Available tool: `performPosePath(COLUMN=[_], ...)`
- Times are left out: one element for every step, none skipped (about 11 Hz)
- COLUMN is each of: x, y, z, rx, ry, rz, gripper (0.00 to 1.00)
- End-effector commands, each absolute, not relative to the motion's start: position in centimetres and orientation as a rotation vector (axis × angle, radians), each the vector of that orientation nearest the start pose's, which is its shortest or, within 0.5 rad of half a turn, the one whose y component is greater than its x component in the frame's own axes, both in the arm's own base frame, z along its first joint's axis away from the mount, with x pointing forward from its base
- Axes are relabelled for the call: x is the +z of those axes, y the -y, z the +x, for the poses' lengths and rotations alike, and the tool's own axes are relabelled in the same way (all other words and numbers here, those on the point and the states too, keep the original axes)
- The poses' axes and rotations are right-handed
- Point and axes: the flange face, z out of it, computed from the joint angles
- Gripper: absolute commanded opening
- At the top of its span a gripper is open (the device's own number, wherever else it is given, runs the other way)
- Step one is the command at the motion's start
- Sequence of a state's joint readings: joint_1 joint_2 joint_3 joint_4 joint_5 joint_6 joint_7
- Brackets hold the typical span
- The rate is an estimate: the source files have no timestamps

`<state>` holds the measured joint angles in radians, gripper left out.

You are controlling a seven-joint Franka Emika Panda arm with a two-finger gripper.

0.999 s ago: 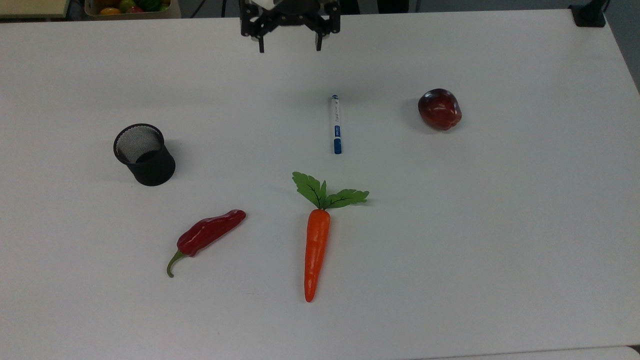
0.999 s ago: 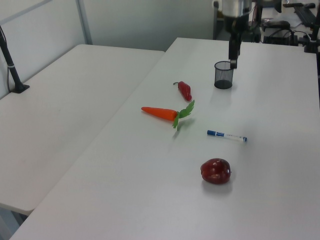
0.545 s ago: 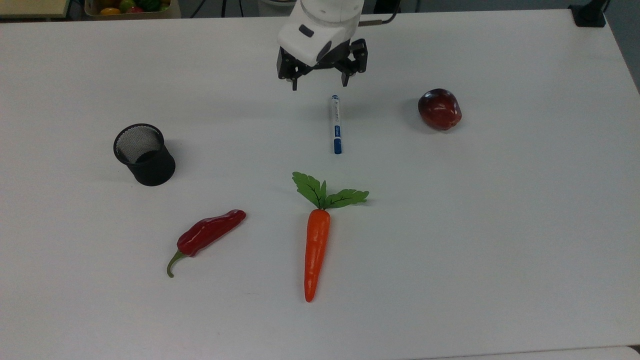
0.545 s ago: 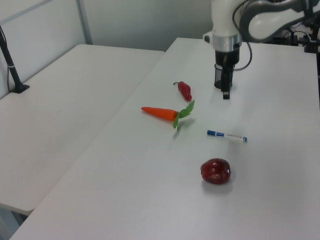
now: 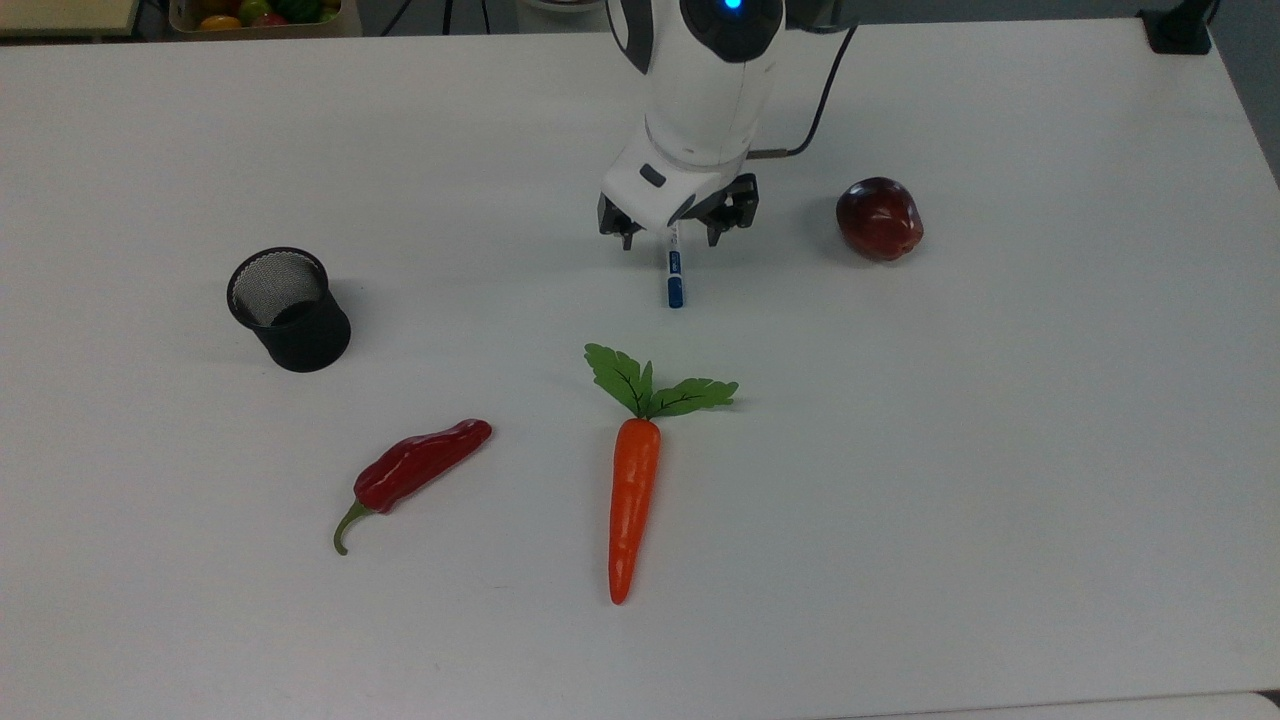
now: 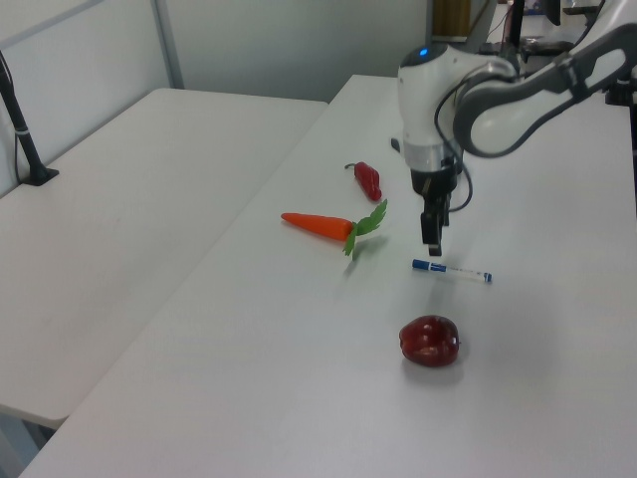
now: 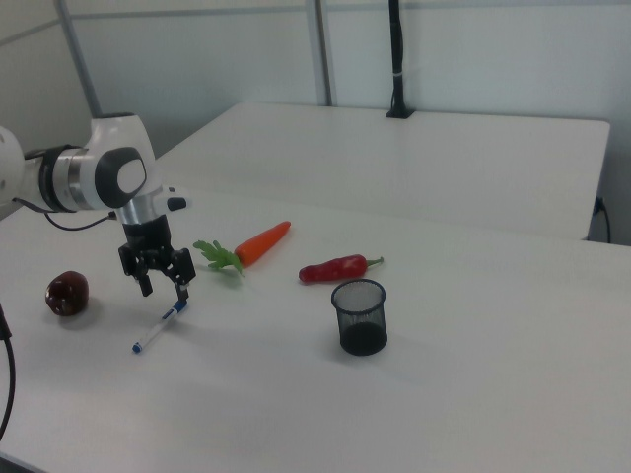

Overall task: Place marker
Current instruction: 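Close the gripper on the marker's middle and lift it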

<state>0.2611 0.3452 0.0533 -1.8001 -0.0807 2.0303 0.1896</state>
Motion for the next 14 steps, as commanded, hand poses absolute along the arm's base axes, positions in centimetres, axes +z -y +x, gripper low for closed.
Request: performPosePath(x=[32.0,31.7,30.7,30.7,30.6,30.6,30.1,30.1,30.1,30.4,30.6,31.1,31.7,33.1], y=[-19.8,-19.9,-19.9,-20.0,-20.0,-20.1,-20.3,-20.6,-20.6,-20.6,-20.6,-20.6,-20.5,-20.5], z=[59.4,59.6,59.7,59.8,59.9,59.8,59.8,59.7,59.7,59.8,59.8,59.8,59.8,59.7], rx=[0.114,0.088,0.098,0.085,0.080,0.080,0.089,0.089,0.089,0.087,0.084,0.080,0.076,0.070], ry=[0.205,0.192,0.174,0.172,0.173,0.176,0.167,0.162,0.162,0.159,0.159,0.154,0.139,0.118], rz=[-3.199,-3.196,-3.200,-3.201,-3.201,-3.201,-3.203,-3.206,-3.206,-3.206,-3.206,-3.205,-3.207,-3.210], gripper=[0.72,0.59,0.47,0.37,0.34,0.33,0.27,0.18,0.12,0.11,0.10,0.09,0.09,0.09])
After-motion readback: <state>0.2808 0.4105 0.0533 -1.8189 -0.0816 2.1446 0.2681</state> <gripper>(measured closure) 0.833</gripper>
